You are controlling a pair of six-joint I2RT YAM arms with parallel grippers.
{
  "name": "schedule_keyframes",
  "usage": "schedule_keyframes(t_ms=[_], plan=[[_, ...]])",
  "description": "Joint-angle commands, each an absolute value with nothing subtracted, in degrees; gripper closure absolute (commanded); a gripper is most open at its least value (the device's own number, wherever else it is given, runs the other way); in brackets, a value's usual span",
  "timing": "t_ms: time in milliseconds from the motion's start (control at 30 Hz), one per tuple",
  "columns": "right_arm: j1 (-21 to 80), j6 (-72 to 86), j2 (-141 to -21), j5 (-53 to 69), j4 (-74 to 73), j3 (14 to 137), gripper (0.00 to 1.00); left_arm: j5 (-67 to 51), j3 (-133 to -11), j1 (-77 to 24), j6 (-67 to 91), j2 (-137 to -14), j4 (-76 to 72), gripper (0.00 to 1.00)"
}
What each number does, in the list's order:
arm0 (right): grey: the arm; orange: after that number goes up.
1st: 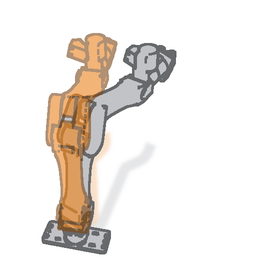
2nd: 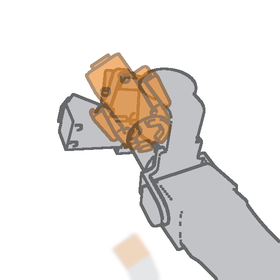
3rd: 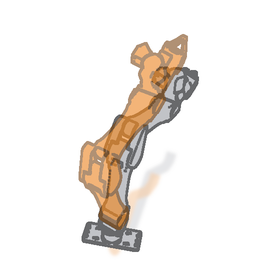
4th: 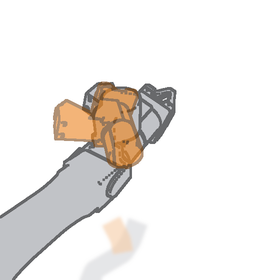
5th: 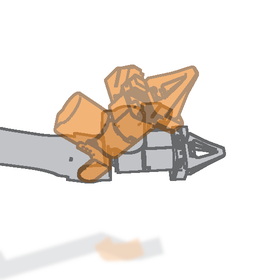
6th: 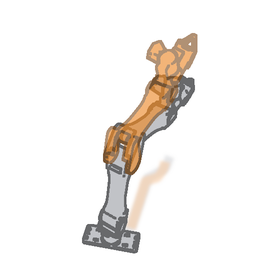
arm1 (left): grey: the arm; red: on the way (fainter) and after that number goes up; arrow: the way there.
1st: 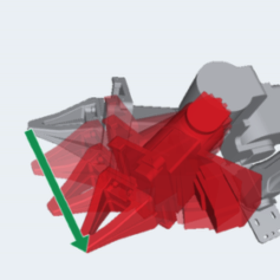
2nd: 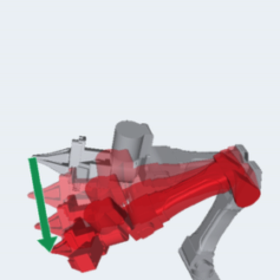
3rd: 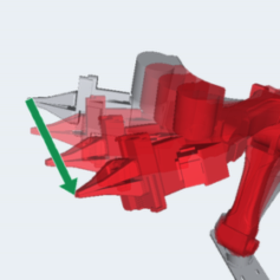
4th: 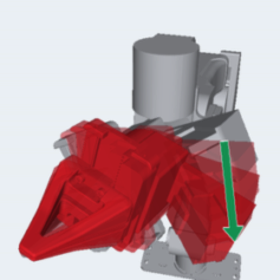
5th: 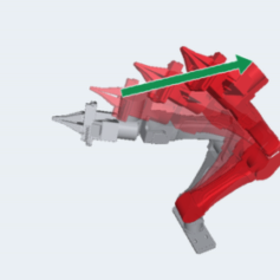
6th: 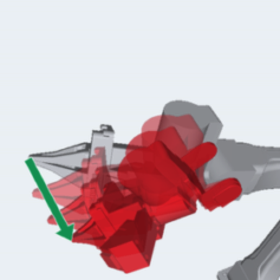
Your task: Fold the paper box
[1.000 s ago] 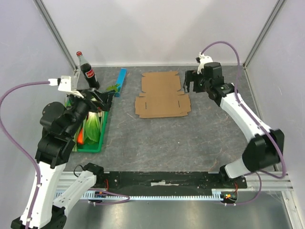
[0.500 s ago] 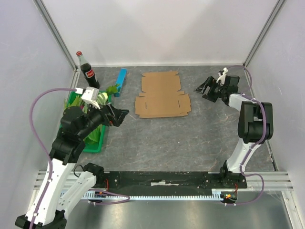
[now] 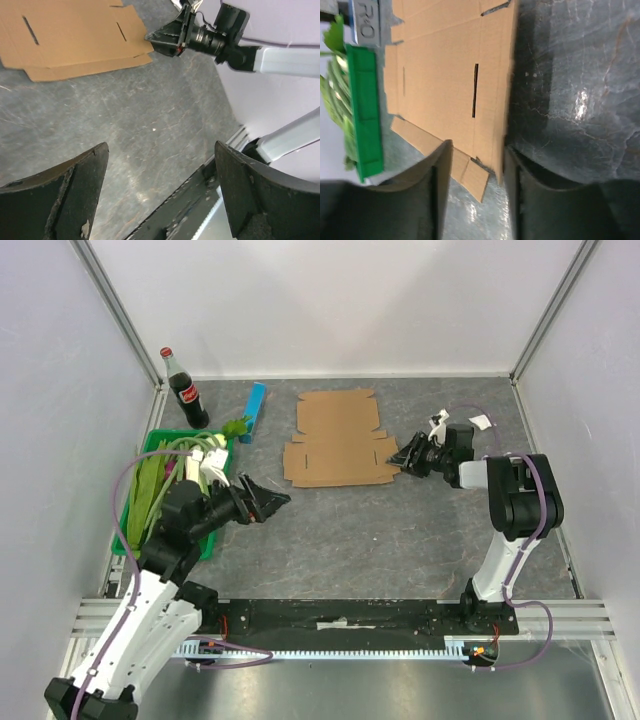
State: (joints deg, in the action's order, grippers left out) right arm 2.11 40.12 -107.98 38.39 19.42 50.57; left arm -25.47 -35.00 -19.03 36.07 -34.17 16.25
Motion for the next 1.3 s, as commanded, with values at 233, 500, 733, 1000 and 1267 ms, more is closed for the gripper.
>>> schedule_keyframes(t_ms=[233, 500, 733, 1000, 1267], plan=[[3.2, 69.4, -100.1, 36.7, 54.8, 33.7, 1.0, 8.2, -30.0, -42.9, 70.7, -56.5, -6.4, 0.01], [5.3, 82.5, -96.0, 30.7, 69.9, 21.9, 1.0, 12.5, -34.5, -42.9, 84.0, -73.7, -14.3, 0.0], [8.3, 87.5, -93.7, 27.6, 76.7, 15.7, 1.0, 9.1, -36.8, -42.8, 87.2, -81.8, -19.7, 0.01], [12.1, 88.8, -87.8, 23.2, 75.1, 10.9, 1.0, 8.2, -36.1, -42.4, 88.2, -85.2, -25.0, 0.19], [12.4, 79.0, -73.7, 25.6, 55.9, 10.2, 0.66, 13.2, -37.3, -41.7, 71.2, -79.5, -17.6, 0.69]])
